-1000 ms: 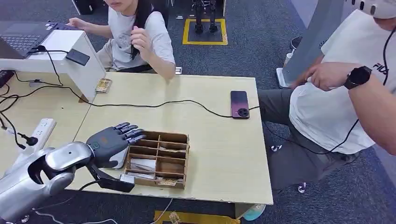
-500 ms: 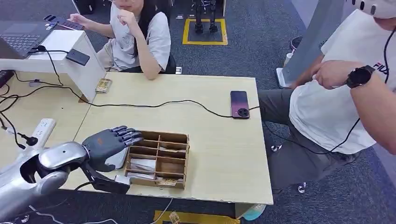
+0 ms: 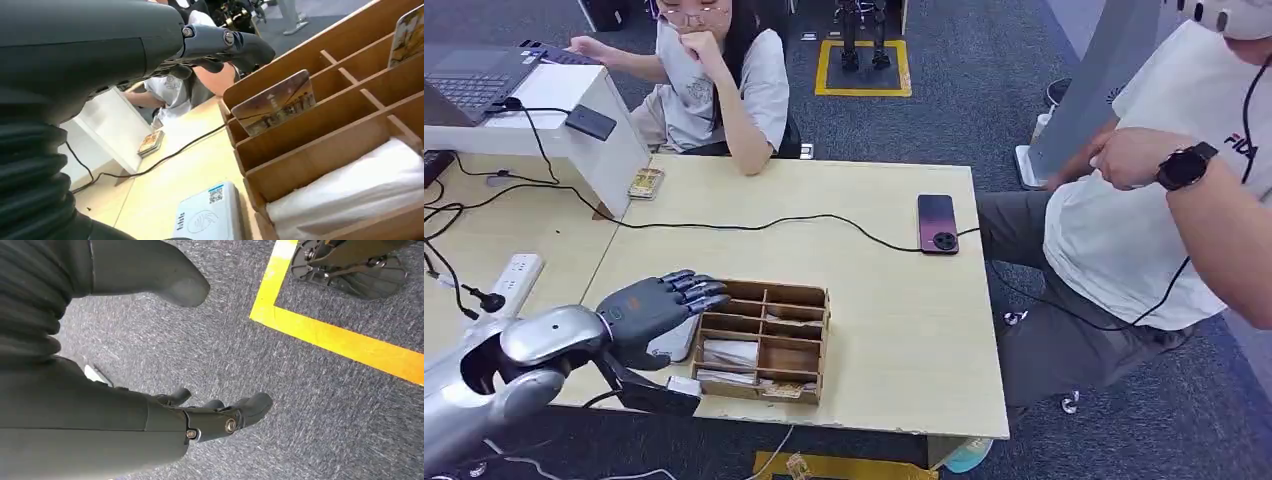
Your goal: Pass the card to the sensor for recognition and then transmit it.
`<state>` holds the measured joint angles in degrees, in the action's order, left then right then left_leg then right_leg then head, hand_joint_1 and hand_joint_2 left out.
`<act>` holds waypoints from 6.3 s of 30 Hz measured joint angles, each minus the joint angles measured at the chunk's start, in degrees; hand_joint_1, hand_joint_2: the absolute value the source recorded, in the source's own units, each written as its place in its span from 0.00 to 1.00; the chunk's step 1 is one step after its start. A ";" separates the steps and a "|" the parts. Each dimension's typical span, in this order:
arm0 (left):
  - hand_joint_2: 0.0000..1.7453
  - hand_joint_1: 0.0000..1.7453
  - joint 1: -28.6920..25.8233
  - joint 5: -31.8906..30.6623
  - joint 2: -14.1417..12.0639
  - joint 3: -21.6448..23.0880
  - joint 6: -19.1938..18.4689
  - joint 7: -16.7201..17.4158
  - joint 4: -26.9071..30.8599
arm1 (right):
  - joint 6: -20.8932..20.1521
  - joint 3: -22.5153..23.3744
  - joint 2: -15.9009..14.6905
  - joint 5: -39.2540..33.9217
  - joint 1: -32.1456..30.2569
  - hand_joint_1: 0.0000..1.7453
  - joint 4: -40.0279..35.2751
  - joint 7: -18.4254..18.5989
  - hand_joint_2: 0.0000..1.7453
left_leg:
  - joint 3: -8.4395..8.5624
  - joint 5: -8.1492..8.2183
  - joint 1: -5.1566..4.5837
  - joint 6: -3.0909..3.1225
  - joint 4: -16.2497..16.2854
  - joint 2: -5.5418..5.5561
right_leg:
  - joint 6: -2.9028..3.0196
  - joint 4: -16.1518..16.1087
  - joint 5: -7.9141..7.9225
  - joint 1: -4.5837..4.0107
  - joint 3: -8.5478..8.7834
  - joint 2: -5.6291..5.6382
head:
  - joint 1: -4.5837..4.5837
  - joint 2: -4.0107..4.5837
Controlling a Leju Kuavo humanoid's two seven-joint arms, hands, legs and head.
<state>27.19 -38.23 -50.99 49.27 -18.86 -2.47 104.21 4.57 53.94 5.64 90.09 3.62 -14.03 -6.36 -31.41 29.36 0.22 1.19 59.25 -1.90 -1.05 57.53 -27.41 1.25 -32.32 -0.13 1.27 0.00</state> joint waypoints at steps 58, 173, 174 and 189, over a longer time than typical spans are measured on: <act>1.00 0.00 -9.89 -11.41 18.60 -8.13 7.65 4.50 -6.82 | 0.04 -0.20 0.00 0.00 0.01 0.00 0.15 0.90 1.00 | 0.00 0.00 -0.02 0.00 0.00 0.01 | 0.00 0.00 0.00 0.00 0.00 -0.01 | 0.02 0.00; 1.00 0.00 -13.99 -19.89 21.40 -17.18 8.68 4.20 -6.08 | 0.33 0.28 0.00 0.04 -0.01 0.00 0.15 0.85 1.00 | 0.00 0.00 -0.02 0.00 0.00 0.01 | -0.01 0.00 0.01 0.00 0.00 -0.02 | 0.00 0.00; 1.00 0.00 -13.99 -19.93 21.40 -17.16 8.68 4.22 -6.14 | 0.33 0.28 0.00 0.04 -0.01 0.00 0.15 0.85 1.00 | 0.00 0.00 -0.02 0.00 0.00 0.01 | 0.00 0.00 0.01 0.00 0.00 -0.02 | 0.02 0.00; 1.00 1.00 -15.26 -18.60 20.06 -17.20 8.76 3.76 -6.73 | 0.44 0.28 0.00 0.04 0.01 0.00 0.15 0.48 1.00 | 0.00 0.00 -0.02 0.00 0.00 0.05 | 0.00 0.00 0.00 0.01 0.03 -0.06 | 0.02 0.00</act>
<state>11.92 -56.83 -30.93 32.06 -10.10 1.29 97.48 5.01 54.23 5.64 90.14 3.63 -13.88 -5.88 -31.41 29.37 0.20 1.19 59.25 -1.85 -1.05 57.53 -27.40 1.25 -32.29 -0.19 1.29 0.00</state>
